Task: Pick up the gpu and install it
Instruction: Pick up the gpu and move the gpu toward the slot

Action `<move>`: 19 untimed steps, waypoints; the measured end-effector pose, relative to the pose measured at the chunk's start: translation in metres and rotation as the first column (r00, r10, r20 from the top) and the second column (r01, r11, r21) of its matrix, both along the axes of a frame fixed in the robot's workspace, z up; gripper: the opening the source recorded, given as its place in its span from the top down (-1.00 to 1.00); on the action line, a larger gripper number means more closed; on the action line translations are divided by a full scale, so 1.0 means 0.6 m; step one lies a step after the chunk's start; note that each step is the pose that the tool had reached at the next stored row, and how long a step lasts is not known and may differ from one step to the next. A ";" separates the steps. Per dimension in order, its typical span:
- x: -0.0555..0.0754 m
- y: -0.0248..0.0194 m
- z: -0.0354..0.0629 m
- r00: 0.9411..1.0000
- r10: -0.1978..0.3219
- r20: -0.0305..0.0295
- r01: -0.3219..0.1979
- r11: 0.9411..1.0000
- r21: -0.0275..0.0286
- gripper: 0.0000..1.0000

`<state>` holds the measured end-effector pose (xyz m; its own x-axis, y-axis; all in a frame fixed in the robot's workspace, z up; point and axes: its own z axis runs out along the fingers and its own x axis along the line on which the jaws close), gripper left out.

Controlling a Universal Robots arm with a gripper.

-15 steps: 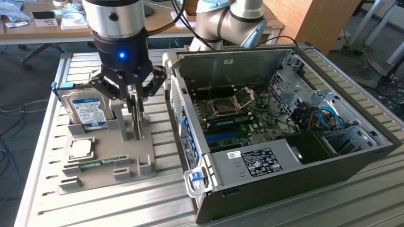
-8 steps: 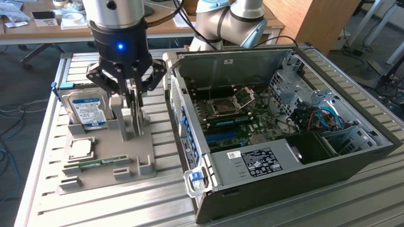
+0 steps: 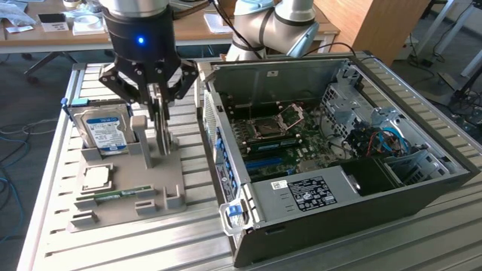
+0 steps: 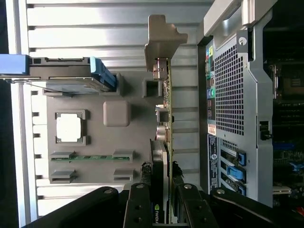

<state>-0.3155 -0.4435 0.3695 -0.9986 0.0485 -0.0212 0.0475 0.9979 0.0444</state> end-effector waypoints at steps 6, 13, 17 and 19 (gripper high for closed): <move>0.000 0.0001 0.030 1.000 0.000 0.000 0.000 1.000 0.000 0.47; 0.000 0.0002 0.062 1.000 0.000 0.000 0.000 1.000 0.001 0.47; 0.000 0.0004 0.082 1.000 0.000 0.000 0.000 1.000 0.001 0.47; 0.000 0.0004 0.092 1.000 0.000 0.000 0.000 1.000 0.001 0.47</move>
